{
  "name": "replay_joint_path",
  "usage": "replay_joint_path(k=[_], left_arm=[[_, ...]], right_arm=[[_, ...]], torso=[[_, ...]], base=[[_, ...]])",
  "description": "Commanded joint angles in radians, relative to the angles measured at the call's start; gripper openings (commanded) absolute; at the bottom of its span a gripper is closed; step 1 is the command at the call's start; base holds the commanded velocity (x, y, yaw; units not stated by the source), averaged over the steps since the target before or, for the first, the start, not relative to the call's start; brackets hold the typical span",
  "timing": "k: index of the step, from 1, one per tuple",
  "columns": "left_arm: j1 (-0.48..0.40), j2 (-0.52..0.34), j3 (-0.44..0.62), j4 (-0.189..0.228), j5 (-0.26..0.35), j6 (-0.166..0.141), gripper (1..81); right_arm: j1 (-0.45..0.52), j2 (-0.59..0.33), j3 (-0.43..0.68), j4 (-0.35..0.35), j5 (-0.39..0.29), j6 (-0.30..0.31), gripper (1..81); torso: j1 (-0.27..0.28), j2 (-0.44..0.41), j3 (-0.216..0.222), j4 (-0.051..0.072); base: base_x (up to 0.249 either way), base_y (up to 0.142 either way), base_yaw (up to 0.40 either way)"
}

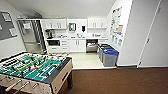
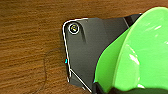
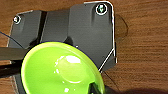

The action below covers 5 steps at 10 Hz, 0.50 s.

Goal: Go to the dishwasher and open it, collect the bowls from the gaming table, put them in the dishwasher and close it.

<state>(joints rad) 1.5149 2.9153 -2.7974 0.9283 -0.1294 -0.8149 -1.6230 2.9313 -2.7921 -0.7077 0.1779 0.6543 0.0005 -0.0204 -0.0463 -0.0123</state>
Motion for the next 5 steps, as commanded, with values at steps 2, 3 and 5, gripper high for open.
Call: replay_joint_path(k=[2,3,5], left_arm=[[-0.049,-0.01,-0.004,0.009,0.033,0.0,1.0],[-0.049,-0.01,-0.004,0.009,0.033,0.0,1.0],[-0.049,-0.01,-0.004,0.009,0.033,0.0,1.0]], right_arm=[[0.039,-0.025,-0.012,-0.004,-0.038,-0.001,1.0],[0.039,-0.025,-0.012,-0.004,-0.038,-0.001,1.0],[0.039,-0.027,-0.012,-0.004,-0.038,-0.001,1.0]], torso=[[0.0,0.0,0.0,0.0],[0.0,0.0,0.0,0.0],[0.0,0.0,0.0,0.0]], base=[[0.16,0.0,0.0],[0.16,0.0,0.0],[0.16,0.0,0.0]])
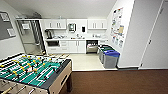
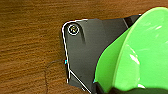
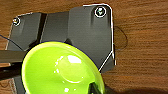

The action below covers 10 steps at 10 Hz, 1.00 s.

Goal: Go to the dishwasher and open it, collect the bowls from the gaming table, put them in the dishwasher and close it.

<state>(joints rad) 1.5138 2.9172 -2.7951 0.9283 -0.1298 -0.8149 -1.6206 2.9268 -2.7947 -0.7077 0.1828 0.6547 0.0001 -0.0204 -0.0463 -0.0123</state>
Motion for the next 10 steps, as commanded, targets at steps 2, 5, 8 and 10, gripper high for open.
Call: replay_joint_path(k=[2,5,8,10], left_arm=[[-0.048,-0.013,-0.006,0.009,0.033,0.0,1.0],[-0.048,-0.015,-0.007,0.009,0.032,0.0,1.0],[-0.048,-0.015,-0.006,0.007,0.032,0.0,1.0],[-0.048,-0.015,-0.006,0.007,0.032,0.0,1.0]], right_arm=[[0.037,-0.024,-0.009,-0.004,-0.043,-0.001,1.0],[0.035,-0.024,-0.011,-0.004,-0.043,-0.001,1.0],[0.037,-0.024,-0.011,-0.004,-0.043,-0.001,1.0],[0.037,-0.024,-0.011,-0.004,-0.043,-0.001,1.0]], torso=[[0.0,0.0,0.0,0.0],[0.0,0.0,0.0,0.0],[0.0,0.0,0.0,0.0],[0.0,0.0,0.0,0.0]], base=[[0.16,0.0,0.0],[0.162,0.0,0.0],[0.165,0.0,0.0],[0.166,0.0,0.0]])
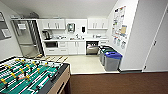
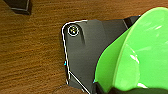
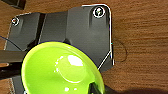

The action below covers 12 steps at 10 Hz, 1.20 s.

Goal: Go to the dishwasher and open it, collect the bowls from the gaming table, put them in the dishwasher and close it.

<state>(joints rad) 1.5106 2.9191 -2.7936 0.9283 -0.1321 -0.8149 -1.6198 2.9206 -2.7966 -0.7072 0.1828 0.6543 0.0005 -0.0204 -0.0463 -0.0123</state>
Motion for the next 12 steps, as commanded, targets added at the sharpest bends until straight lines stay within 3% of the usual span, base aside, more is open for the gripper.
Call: replay_joint_path(k=[1,12], left_arm=[[-0.045,-0.017,-0.008,0.007,0.034,0.0,1.0],[-0.045,-0.015,-0.007,0.007,0.035,0.0,1.0]], right_arm=[[0.034,-0.016,-0.009,-0.005,-0.043,-0.001,1.0],[0.036,-0.016,-0.009,-0.005,-0.043,-0.001,1.0]], torso=[[0.0,0.0,0.0,0.0],[0.0,0.0,0.0,0.0]], base=[[0.165,0.0,0.0],[0.165,-0.045,0.0]])
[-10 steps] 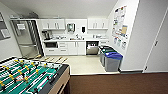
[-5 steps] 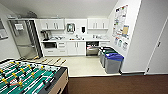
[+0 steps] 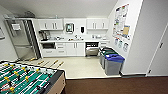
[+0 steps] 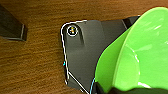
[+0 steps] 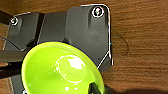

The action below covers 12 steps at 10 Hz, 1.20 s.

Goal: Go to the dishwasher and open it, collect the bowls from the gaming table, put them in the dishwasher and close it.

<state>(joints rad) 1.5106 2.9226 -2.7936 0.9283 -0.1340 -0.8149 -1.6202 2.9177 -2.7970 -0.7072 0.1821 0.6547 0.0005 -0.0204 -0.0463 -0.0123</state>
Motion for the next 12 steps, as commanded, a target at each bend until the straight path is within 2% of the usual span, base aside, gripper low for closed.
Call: replay_joint_path(k=[1,12], left_arm=[[-0.045,-0.02,-0.007,0.008,0.037,0.0,1.0],[-0.045,-0.019,-0.009,0.009,0.037,0.0,1.0]], right_arm=[[0.036,-0.013,-0.008,-0.005,-0.043,-0.003,1.0],[0.036,-0.013,-0.008,-0.005,-0.043,-0.003,1.0]], torso=[[0.0,0.0,0.0,0.0],[0.0,0.0,0.0,0.0]], base=[[0.162,0.0,0.0],[0.162,0.0,0.0]])
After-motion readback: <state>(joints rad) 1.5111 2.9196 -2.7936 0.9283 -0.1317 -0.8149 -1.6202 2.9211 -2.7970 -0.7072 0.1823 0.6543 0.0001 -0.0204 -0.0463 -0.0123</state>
